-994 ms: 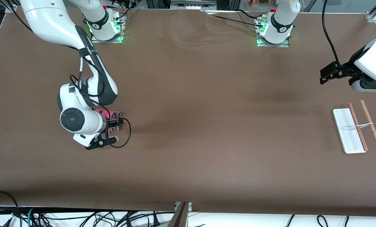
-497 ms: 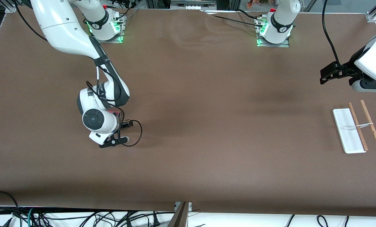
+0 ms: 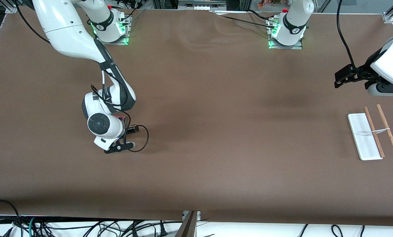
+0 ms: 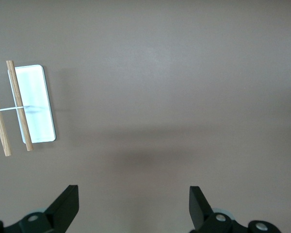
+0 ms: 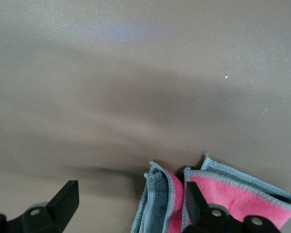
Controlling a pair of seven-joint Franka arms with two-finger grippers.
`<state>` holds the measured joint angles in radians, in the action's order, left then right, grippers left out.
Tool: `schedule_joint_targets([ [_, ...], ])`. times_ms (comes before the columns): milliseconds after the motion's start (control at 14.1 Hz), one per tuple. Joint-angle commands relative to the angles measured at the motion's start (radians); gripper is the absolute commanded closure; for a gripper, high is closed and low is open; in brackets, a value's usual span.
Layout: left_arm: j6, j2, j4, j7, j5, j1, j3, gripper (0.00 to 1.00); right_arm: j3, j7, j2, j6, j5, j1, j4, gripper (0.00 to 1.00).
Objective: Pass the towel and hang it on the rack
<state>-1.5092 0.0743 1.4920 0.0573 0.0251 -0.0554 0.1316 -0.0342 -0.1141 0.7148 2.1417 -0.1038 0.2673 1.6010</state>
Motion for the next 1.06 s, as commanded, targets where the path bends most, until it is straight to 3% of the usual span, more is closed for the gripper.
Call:
schedule_joint_targets([
  [0, 0.012, 0.007, -0.019, 0.006, -0.002, -0.003, 0.002, 0.0, -0.001, -0.018, -0.018, 0.006, -0.022, 0.0, 0.017, 0.32],
  [355, 0.012, 0.007, -0.019, 0.006, -0.002, -0.003, 0.002, 0.0, 0.003, -0.018, -0.018, 0.0, -0.022, -0.002, 0.022, 0.51],
  [781, 0.012, 0.007, -0.019, 0.006, -0.002, -0.004, 0.0, 0.0, 0.008, -0.018, -0.018, -0.002, -0.024, -0.007, 0.034, 0.51],
  [994, 0.012, 0.007, -0.019, 0.006, -0.002, -0.004, 0.0, 0.0, 0.011, -0.016, -0.018, -0.003, -0.024, -0.007, 0.034, 0.7],
])
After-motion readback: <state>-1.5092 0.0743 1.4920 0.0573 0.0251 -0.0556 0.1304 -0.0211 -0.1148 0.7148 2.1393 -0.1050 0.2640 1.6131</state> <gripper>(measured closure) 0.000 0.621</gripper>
